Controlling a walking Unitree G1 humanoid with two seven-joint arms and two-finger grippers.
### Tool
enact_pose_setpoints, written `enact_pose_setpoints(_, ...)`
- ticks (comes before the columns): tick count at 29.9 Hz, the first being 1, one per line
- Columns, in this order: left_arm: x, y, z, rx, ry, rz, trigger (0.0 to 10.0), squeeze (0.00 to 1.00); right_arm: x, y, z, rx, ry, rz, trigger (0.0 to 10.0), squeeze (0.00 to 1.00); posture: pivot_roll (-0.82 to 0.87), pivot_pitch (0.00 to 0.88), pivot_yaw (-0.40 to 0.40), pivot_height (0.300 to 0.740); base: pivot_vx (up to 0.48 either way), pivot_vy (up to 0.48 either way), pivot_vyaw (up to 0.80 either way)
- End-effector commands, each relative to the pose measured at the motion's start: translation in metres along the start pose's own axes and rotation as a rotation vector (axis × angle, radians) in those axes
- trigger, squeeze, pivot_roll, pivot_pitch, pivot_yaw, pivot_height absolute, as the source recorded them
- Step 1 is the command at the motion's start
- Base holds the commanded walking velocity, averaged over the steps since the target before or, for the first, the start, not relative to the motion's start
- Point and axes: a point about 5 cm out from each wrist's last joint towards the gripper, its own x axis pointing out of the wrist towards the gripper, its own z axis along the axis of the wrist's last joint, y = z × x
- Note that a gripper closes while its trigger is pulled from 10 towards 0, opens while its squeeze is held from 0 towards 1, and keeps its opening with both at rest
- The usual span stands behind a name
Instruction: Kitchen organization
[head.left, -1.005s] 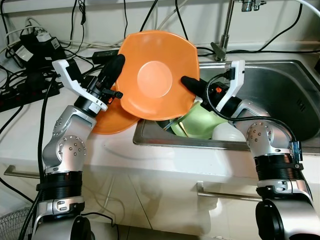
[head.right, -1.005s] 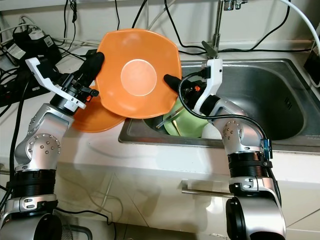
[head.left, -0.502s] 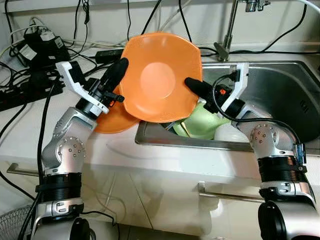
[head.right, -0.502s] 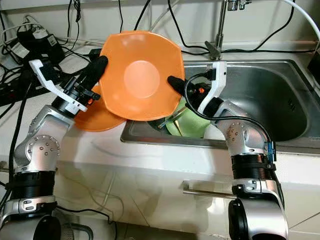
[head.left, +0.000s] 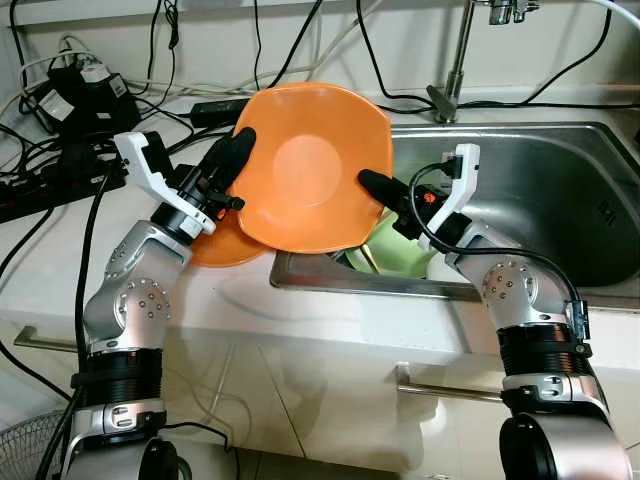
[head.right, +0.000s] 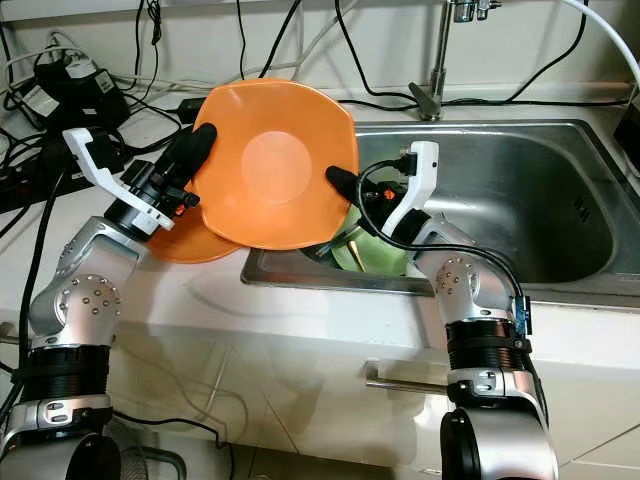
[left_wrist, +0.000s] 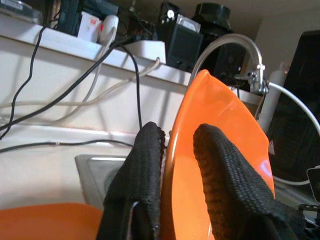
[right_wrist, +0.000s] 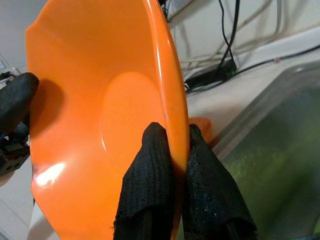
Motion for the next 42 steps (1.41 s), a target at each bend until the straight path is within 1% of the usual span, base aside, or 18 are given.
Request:
enact_pose_setpoints(1, 0.012, -0.017, -0.011, 0.004, 0.052, -0.093, 10.0, 1.00, 0.013, 0.015, -0.009, -0.009, 0.041, 0.041, 0.0, 0.00, -0.04, 0.000, 0.130, 0.740, 0.000, 0.000, 0.00)
enact_pose_setpoints(4, 0.013, -0.018, -0.010, 0.006, 0.054, -0.096, 10.0, 1.00, 0.014, 0.013, -0.009, -0.006, 0.025, 0.007, 0.0, 0.00, -0.04, 0.000, 0.130, 0.740, 0.000, 0.000, 0.00)
enact_pose_setpoints(6, 0.014, -0.018, -0.008, 0.013, 0.052, -0.094, 10.0, 1.00, 0.016, 0.010, -0.007, 0.002, -0.002, -0.042, 0.0, 0.00, -0.04, 0.000, 0.130, 0.740, 0.000, 0.000, 0.00)
enact_pose_setpoints(7, 0.012, -0.016, -0.003, 0.033, 0.049, -0.081, 10.0, 1.00, 0.018, 0.005, -0.004, 0.018, -0.043, -0.118, 0.0, 0.00, -0.04, 0.000, 0.130, 0.740, 0.000, 0.000, 0.00)
enact_pose_setpoints(10, 0.011, -0.014, -0.001, 0.039, 0.047, -0.070, 10.0, 1.00, 0.018, 0.002, -0.003, 0.027, -0.065, -0.150, 0.0, 0.00, -0.04, 0.000, 0.130, 0.740, 0.000, 0.000, 0.00)
enact_pose_setpoints(12, 0.007, -0.009, 0.002, 0.041, 0.047, -0.045, 10.0, 1.00, 0.018, -0.003, -0.001, 0.045, -0.106, -0.210, 0.0, 0.00, -0.04, 0.000, 0.128, 0.740, 0.000, 0.000, 0.00)
enact_pose_setpoints(16, 0.001, -0.002, 0.003, 0.044, 0.053, -0.004, 10.0, 1.00, 0.016, -0.012, 0.005, 0.077, -0.169, -0.291, 0.0, 0.00, -0.03, 0.000, 0.126, 0.740, 0.000, 0.000, 0.00)
enact_pose_setpoints(42, 0.001, -0.002, 0.003, 0.044, 0.053, -0.004, 10.0, 1.00, 0.016, -0.012, 0.005, 0.077, -0.169, -0.291, 0.0, 0.00, -0.03, 0.000, 0.126, 0.740, 0.000, 0.000, 0.00)
